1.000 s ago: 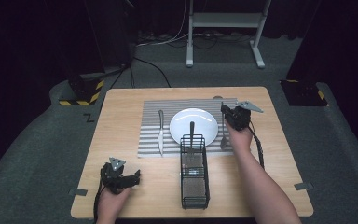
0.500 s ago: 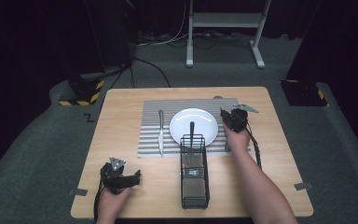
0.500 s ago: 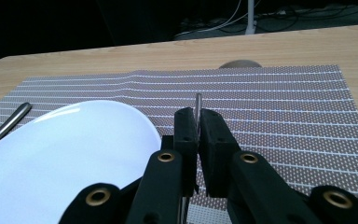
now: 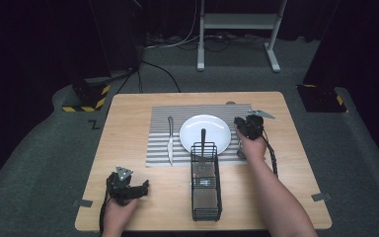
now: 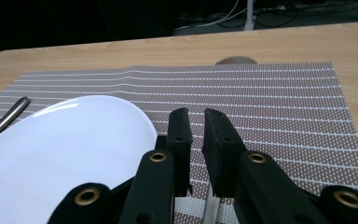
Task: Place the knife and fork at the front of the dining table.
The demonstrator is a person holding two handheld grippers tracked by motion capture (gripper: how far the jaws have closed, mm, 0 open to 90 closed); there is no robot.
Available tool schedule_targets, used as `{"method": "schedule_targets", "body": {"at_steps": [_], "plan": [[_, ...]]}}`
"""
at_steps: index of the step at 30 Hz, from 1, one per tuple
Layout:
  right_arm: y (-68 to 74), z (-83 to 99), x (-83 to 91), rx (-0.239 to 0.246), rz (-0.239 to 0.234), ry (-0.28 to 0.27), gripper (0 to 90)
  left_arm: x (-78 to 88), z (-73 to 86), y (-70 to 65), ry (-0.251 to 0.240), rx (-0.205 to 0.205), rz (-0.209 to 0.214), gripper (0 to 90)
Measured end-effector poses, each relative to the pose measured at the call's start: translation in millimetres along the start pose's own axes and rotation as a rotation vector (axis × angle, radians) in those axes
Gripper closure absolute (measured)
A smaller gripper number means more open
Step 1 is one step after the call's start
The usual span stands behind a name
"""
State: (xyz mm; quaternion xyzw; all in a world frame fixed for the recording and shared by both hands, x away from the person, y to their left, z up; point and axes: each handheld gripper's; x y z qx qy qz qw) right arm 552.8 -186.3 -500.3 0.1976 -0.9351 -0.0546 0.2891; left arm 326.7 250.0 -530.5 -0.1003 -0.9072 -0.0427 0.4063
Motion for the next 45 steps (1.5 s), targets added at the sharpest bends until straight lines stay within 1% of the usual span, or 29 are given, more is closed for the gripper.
{"method": "schedule_targets", "body": {"at_steps": [4, 6, 8, 13, 15, 20, 25, 28, 30, 33, 34, 36, 37, 38, 40, 45], "plan": [[5.8, -0.9, 11.8, 0.052, 0.022, 0.004, 78.9, 0.0, 0.0, 0.1, 0.000, 0.000, 0.000, 3.4], [8.3, 3.0, 20.8, 0.073, 0.032, 0.012, 78.9, -0.1, 0.0, 0.1, 0.000, 0.000, 0.000, 3.4], [9.6, 7.4, 28.0, 0.084, 0.041, 0.023, 79.1, -0.1, -0.1, 0.1, 0.000, 0.000, 0.000, 3.4], [8.9, 26.3, 52.9, 0.114, 0.091, 0.055, 81.6, -0.1, -0.1, 0.1, 0.000, 0.000, 0.000, 3.4], [6.5, 34.4, 60.8, 0.113, 0.107, 0.072, 81.5, -0.1, -0.1, 0.1, 0.001, 0.000, 0.000, 3.4], [3.9, 52.9, 77.8, 0.135, 0.140, 0.123, 81.1, -0.1, -0.1, 0.1, 0.001, 0.000, 0.000, 3.3], [7.1, 64.5, 81.8, 0.154, 0.156, 0.157, 81.9, -0.3, -0.5, -0.4, 0.001, -0.004, -0.004, 3.2], [9.4, 69.3, 82.2, 0.151, 0.164, 0.174, 81.8, -0.6, -0.8, 0.0, 0.002, -0.005, 0.003, 2.7], [11.8, 72.3, 81.5, 0.142, 0.152, 0.187, 81.8, -0.6, -0.8, 0.0, 0.003, -0.006, 0.003, 2.6], [17.2, 74.9, 79.9, 0.163, 0.161, 0.190, 81.2, -0.6, -0.7, -0.1, 0.003, -0.005, 0.004, 2.6], [17.8, 74.5, 80.4, 0.170, 0.168, 0.183, 79.8, -0.5, -0.8, 0.0, 0.003, -0.007, 0.003, 2.6], [19.1, 71.5, 86.0, 0.165, 0.177, 0.144, 76.6, -0.6, -0.8, -0.1, 0.006, -0.013, 0.008, 2.0], [20.8, 68.8, 91.3, 0.160, 0.164, 0.114, 73.8, -0.6, -0.7, -0.2, 0.006, -0.013, 0.012, 1.9], [22.6, 66.8, 95.1, 0.158, 0.155, 0.096, 71.9, -0.7, -0.6, -0.6, 0.005, -0.014, 0.010, 1.8], [30.3, 61.2, 106.2, 0.172, 0.133, 0.039, 67.7, -0.8, -0.7, -0.7, 0.005, -0.014, 0.009, 1.7], [59.0, 46.9, 134.9, 0.223, 0.067, -0.100, 63.2, -0.8, -0.8, -0.8, 0.005, -0.014, 0.005, 1.6]]}}
Point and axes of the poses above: each handheld gripper's, and its own axes: x roughly backward along the jaws, z roughly out of its underside, y roughly to its left, and after that the axes turned 4 degrees about y, right-handed
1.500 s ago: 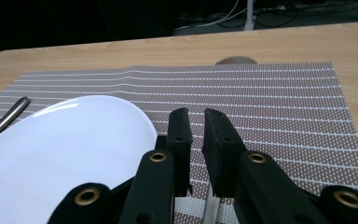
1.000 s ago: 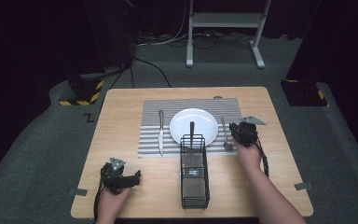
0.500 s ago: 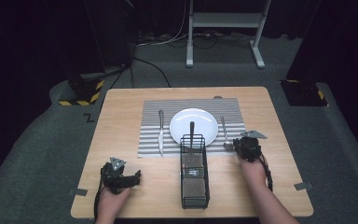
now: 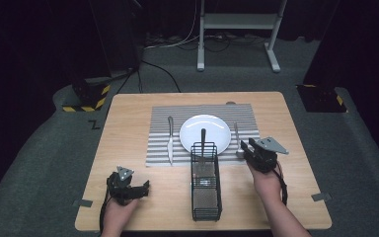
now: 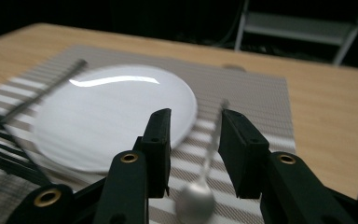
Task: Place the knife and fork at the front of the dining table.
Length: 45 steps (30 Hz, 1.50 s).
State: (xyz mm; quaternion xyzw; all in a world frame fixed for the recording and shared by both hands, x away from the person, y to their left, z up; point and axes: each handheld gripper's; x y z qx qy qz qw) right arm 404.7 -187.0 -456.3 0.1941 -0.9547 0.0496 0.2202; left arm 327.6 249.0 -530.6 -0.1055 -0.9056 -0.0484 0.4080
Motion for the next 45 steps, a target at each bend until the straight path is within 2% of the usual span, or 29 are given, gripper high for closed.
{"method": "schedule_targets", "body": {"at_steps": [5, 9, 13, 18, 24, 28, 31, 32, 34, 39, 42, 45], "plan": [[32.5, -21.2, 19.2, 0.052, -0.066, -0.100, 61.1, 0.0, 0.0, -0.1, 0.000, 0.000, 0.000, 1.5], [56.0, -36.1, 27.6, 0.060, -0.127, -0.154, 61.1, 0.0, 0.1, -0.3, 0.000, 0.002, -0.001, 1.6], [75.9, -49.1, 28.2, 0.072, -0.170, -0.186, 60.3, 0.0, 0.1, -0.3, 0.000, 0.002, -0.001, 1.6], [93.8, -61.2, 16.8, 0.082, -0.212, -0.180, 60.1, 0.0, 0.0, 0.0, 0.000, 0.000, 0.000, 1.5], [102.4, -70.5, 1.7, 0.074, -0.250, -0.152, 65.4, 0.0, 0.0, 0.1, 0.000, 0.001, 0.002, 1.5], [103.6, -69.1, -6.0, 0.068, -0.263, -0.123, 72.5, 0.0, 0.1, 0.0, 0.000, 0.000, 0.001, 1.5], [104.1, -68.3, -6.8, 0.075, -0.279, -0.128, 81.1, 0.0, 0.1, 0.1, 0.000, 0.000, 0.001, 1.5], [104.0, -68.3, -6.5, 0.070, -0.303, -0.130, 82.1, 0.0, 0.1, 0.1, 0.001, 0.000, 0.001, 1.5], [104.8, -68.2, -5.4, 0.074, -0.321, -0.133, 83.4, 0.1, 0.1, 0.1, 0.001, 0.000, 0.001, 1.5], [107.7, -68.5, 3.0, 0.100, -0.321, -0.151, 86.9, 0.1, 0.1, -0.1, 0.000, 0.001, 0.000, 1.6], [107.4, -71.0, 12.0, 0.118, -0.313, -0.187, 87.0, 0.1, 0.1, -0.1, 0.000, 0.001, 0.000, 1.6], [105.8, -75.2, 22.5, 0.098, -0.319, -0.221, 87.0, 0.1, 0.1, -0.1, 0.000, 0.001, 0.000, 1.6]]}}
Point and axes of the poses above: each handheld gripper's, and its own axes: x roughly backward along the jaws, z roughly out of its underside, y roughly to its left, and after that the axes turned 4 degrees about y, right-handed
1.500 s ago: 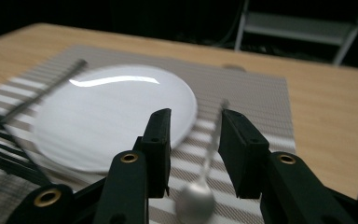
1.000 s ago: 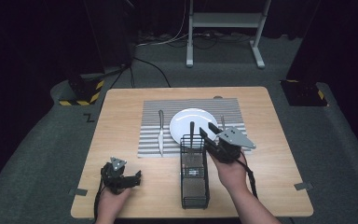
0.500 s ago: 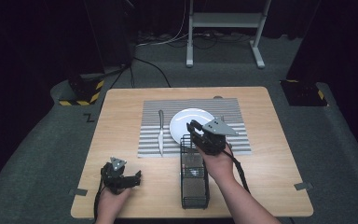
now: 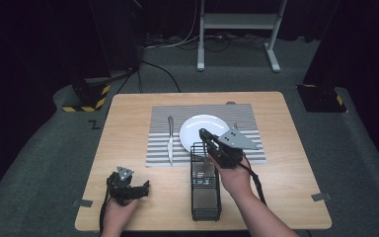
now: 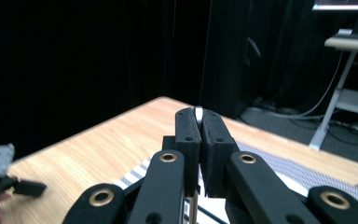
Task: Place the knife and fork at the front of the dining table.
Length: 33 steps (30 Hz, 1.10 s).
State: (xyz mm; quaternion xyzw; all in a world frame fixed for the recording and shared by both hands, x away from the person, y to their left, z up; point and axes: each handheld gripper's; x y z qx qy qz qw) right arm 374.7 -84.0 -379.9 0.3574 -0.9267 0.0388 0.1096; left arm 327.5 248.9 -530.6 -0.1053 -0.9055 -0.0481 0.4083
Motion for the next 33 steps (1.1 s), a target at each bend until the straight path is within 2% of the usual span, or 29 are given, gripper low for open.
{"method": "schedule_targets", "body": {"at_steps": [7, 10, 22, 26, 33], "plan": [[2.6, -17.0, 24.0, 0.014, 0.015, -0.118, 87.1, 0.0, 0.0, 0.0, 0.000, 0.000, -0.001, 1.5], [2.2, -24.6, 31.8, 0.002, 0.013, -0.150, 87.1, 0.0, 0.0, 0.0, 0.000, 0.000, -0.001, 1.5], [-1.8, -61.1, 70.9, 0.010, 0.034, -0.293, 87.1, 0.0, 0.0, -0.1, 0.000, 0.000, -0.001, 1.5], [-5.1, -64.7, 80.0, 0.017, 0.075, -0.322, 87.1, 0.0, 0.0, -0.1, 0.000, 0.000, -0.001, 1.5], [-19.0, -59.6, 84.9, 0.025, 0.124, -0.297, 87.1, 0.0, 0.0, -0.1, 0.000, 0.000, -0.001, 1.6]]}}
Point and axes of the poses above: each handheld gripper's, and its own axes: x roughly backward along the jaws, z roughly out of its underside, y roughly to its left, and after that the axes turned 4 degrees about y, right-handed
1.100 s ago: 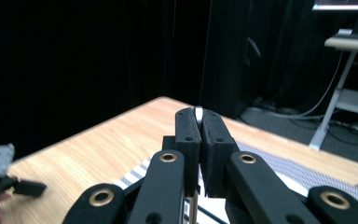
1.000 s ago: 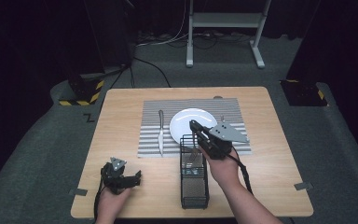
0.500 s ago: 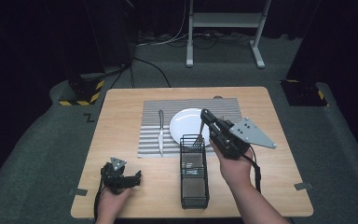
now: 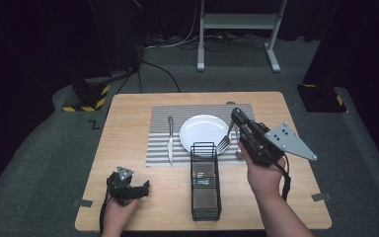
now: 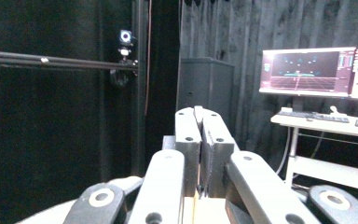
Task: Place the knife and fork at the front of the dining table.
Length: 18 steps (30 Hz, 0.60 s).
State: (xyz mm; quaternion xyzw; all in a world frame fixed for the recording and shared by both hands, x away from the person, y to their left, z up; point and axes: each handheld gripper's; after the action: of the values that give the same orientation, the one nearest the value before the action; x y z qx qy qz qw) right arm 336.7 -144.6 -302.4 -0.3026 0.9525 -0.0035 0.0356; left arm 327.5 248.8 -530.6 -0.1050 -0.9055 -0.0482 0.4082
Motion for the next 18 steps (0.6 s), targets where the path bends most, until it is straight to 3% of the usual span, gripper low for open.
{"method": "schedule_targets", "body": {"at_steps": [18], "plan": [[-43.5, 54.5, 10.6, -0.008, 0.100, 0.108, 87.2, 0.0, 0.0, 0.1, 0.000, 0.000, 0.000, 1.5]]}}
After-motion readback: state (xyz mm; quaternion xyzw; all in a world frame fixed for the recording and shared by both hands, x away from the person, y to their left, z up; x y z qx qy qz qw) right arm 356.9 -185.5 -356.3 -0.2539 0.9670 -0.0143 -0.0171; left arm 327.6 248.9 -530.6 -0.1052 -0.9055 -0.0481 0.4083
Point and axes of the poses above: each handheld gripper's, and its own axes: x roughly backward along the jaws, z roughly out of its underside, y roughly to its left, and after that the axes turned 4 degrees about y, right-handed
